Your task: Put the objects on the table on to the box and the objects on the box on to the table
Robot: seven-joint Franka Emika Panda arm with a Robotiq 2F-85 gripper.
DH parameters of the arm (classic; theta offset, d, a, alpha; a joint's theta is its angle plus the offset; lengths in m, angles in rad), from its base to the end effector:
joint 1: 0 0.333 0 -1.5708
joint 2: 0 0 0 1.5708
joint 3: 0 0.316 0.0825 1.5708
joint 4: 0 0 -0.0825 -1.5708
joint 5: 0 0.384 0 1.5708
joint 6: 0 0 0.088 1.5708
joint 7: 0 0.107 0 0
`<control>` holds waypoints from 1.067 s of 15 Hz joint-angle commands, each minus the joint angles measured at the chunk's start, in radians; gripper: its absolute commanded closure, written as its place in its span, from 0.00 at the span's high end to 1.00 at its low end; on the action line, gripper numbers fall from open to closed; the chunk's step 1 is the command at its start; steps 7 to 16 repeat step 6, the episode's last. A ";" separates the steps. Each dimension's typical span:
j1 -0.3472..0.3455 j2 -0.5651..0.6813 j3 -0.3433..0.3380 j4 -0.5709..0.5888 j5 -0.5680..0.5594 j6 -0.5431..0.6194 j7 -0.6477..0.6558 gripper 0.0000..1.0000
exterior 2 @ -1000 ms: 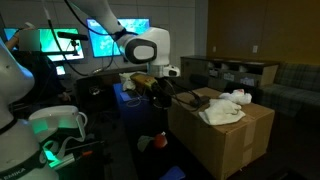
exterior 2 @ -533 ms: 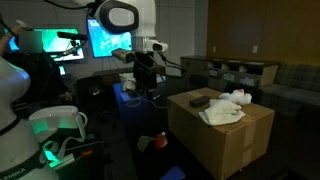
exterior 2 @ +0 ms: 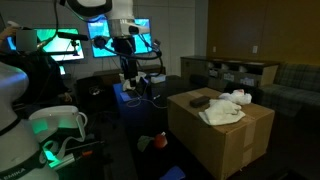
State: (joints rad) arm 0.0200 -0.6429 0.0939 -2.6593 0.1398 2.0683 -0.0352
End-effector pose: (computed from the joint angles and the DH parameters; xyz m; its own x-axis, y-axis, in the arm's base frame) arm 0.3497 0.0468 0.4412 0.9965 0.0663 0.0517 0.0697 -0.9952 -0.0680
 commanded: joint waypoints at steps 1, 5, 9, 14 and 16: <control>0.004 -0.105 -0.001 -0.050 -0.035 0.043 0.063 1.00; 0.017 -0.086 -0.015 -0.043 -0.028 0.054 0.064 1.00; 0.016 -0.096 -0.014 -0.051 -0.028 0.061 0.068 1.00; 0.016 -0.096 -0.014 -0.051 -0.028 0.061 0.068 1.00; 0.016 -0.096 -0.014 -0.051 -0.028 0.061 0.068 1.00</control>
